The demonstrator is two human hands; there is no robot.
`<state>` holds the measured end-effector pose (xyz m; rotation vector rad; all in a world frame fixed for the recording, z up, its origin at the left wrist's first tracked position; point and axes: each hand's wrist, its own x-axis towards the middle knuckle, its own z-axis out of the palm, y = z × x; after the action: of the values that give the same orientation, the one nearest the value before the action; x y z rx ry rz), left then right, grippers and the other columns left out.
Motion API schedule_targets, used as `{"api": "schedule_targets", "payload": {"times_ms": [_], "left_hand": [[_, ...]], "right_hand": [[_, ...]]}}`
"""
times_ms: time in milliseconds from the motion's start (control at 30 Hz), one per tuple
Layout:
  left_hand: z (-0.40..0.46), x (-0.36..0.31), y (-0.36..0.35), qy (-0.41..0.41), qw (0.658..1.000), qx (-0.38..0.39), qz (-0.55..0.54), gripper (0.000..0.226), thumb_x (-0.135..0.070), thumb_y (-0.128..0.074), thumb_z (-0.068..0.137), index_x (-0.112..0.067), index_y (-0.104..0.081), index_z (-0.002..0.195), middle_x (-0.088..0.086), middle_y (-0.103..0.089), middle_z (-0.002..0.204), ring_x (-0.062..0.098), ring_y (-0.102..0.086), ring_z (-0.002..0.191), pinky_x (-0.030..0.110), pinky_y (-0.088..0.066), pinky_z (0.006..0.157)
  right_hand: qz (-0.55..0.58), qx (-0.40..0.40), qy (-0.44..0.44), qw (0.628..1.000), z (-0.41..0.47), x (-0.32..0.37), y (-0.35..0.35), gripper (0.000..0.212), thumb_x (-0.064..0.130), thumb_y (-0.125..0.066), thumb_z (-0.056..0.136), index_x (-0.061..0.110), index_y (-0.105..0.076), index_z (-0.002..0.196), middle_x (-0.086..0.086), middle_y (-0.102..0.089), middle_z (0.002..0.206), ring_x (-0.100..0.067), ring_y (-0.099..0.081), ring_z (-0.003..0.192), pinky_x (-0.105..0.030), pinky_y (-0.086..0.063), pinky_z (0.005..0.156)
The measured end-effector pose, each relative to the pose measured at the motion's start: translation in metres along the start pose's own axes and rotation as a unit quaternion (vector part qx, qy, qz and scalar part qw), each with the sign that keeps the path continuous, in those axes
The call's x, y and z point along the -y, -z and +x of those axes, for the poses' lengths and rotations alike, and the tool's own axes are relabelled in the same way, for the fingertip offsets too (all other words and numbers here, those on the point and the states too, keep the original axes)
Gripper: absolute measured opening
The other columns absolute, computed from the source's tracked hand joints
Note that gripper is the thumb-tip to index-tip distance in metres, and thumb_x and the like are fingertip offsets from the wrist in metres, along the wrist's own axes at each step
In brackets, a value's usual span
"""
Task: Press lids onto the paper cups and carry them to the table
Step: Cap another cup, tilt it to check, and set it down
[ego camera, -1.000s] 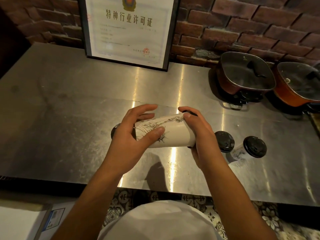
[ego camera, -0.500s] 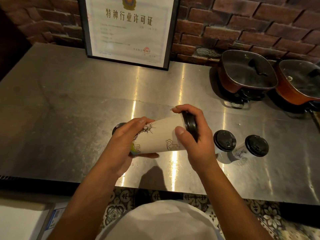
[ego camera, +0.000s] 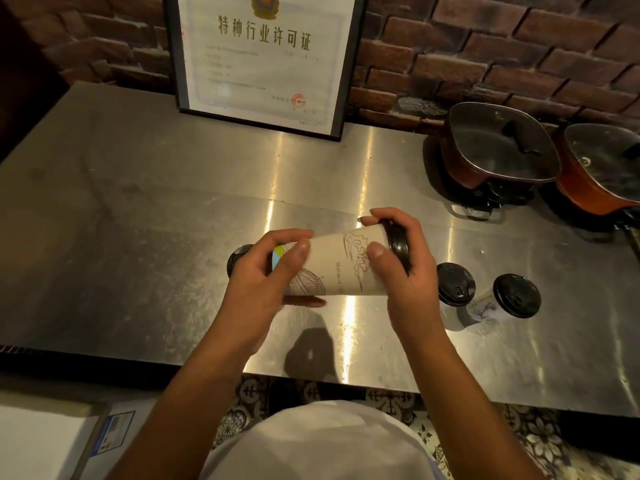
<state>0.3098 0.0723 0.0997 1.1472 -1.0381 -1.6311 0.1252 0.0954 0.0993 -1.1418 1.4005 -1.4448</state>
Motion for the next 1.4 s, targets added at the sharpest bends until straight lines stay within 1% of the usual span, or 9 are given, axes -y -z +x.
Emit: {"api": "schedule_targets", "payload": {"times_ms": [100, 200, 300, 433, 533, 633, 933, 1133, 1400], "left_hand": [[0.003, -0.001, 0.002, 0.01, 1.0, -0.011, -0.005, 0.038, -0.045, -0.066, 0.081, -0.021, -0.071, 0.11, 0.003, -0.069, 0.107, 0.033, -0.074, 0.099, 0.035, -0.062, 0.054], [0.005, 0.001, 0.004, -0.009, 1.0, -0.02, -0.017, 0.036, -0.049, -0.067, 0.079, -0.026, -0.073, 0.106, 0.004, -0.069, 0.108, 0.031, -0.074, 0.098, 0.038, -0.063, 0.058], [0.006, 0.003, 0.005, -0.017, 0.999, -0.026, -0.008, 0.036, -0.052, -0.066, 0.078, -0.031, -0.072, 0.108, 0.001, -0.07, 0.111, 0.029, -0.074, 0.102, 0.038, -0.064, 0.065], [0.014, 0.012, 0.01, -0.08, 0.954, -0.059, 0.282, 0.031, -0.049, -0.062, 0.094, -0.035, -0.064, 0.121, -0.01, -0.066, 0.115, 0.013, -0.069, 0.101, 0.034, -0.064, 0.077], [0.015, 0.015, 0.011, -0.118, 0.908, -0.082, 0.393, 0.033, -0.048, -0.062, 0.096, -0.04, -0.059, 0.128, -0.016, -0.063, 0.115, 0.005, -0.067, 0.089, 0.039, -0.062, 0.082], [0.011, 0.008, -0.001, -0.062, 0.961, -0.003, 0.27, 0.049, -0.059, -0.059, 0.088, -0.044, -0.055, 0.134, -0.018, -0.065, 0.119, 0.009, -0.073, 0.073, 0.032, -0.064, 0.068], [0.006, 0.024, -0.017, -0.035, 0.981, 0.054, 0.183, 0.05, -0.059, -0.056, 0.084, -0.045, -0.056, 0.132, -0.002, -0.07, 0.118, 0.012, -0.076, 0.081, 0.02, -0.06, 0.065], [0.008, 0.036, -0.016, -0.008, 0.995, 0.058, 0.076, 0.056, -0.046, -0.06, 0.09, -0.04, -0.049, 0.144, -0.008, -0.061, 0.135, 0.031, -0.078, 0.078, 0.043, -0.066, 0.073], [0.02, 0.067, -0.019, 0.026, 0.987, 0.102, 0.122, 0.053, -0.047, -0.055, 0.096, -0.053, -0.041, 0.148, -0.018, -0.055, 0.14, 0.018, -0.077, 0.095, 0.047, -0.064, 0.085]], "right_hand": [[-0.029, 0.037, 0.033, 0.998, -0.001, 0.002, 0.002, 0.049, 0.042, -0.061, 0.082, 0.036, -0.054, 0.13, 0.012, -0.062, 0.125, -0.018, -0.065, 0.109, -0.029, -0.058, 0.075], [0.01, 0.066, -0.04, 0.997, 0.003, 0.001, 0.006, 0.065, 0.051, -0.063, 0.075, 0.041, -0.048, 0.138, 0.014, -0.061, 0.13, -0.012, -0.064, 0.114, -0.026, -0.057, 0.078], [0.062, 0.081, -0.129, 0.986, 0.005, 0.002, 0.013, 0.074, 0.052, -0.069, 0.072, 0.037, -0.05, 0.142, 0.0, -0.063, 0.131, -0.028, -0.066, 0.117, -0.035, -0.06, 0.076], [-0.023, 0.059, -0.101, 0.993, 0.004, 0.003, 0.021, 0.066, 0.036, -0.078, 0.074, 0.04, -0.053, 0.136, 0.009, -0.06, 0.126, -0.028, -0.066, 0.112, -0.032, -0.063, 0.066], [-0.144, 0.073, -0.061, 0.985, 0.004, 0.001, 0.024, 0.077, 0.041, -0.081, 0.072, 0.04, -0.047, 0.142, 0.028, -0.053, 0.128, -0.014, -0.058, 0.124, -0.036, -0.065, 0.084], [-0.224, 0.104, -0.024, 0.969, 0.001, -0.001, 0.021, 0.083, 0.045, -0.084, 0.073, 0.04, -0.044, 0.146, 0.028, -0.052, 0.135, 0.001, -0.052, 0.128, -0.029, -0.055, 0.103], [-0.144, 0.124, -0.062, 0.98, -0.008, -0.012, 0.023, 0.091, 0.045, -0.089, 0.072, 0.045, -0.041, 0.149, 0.022, -0.053, 0.144, -0.004, -0.054, 0.133, -0.023, -0.054, 0.101], [-0.015, -0.006, -0.164, 0.986, -0.007, -0.025, 0.029, 0.035, 0.019, -0.061, 0.102, 0.032, -0.063, 0.135, 0.005, -0.07, 0.129, -0.024, -0.066, 0.123, -0.045, -0.064, 0.088], [-0.017, -0.032, -0.192, 0.981, -0.012, -0.043, 0.031, 0.04, 0.007, -0.055, 0.104, 0.031, -0.062, 0.135, 0.005, -0.069, 0.126, -0.016, -0.071, 0.11, -0.029, -0.063, 0.072]]}}
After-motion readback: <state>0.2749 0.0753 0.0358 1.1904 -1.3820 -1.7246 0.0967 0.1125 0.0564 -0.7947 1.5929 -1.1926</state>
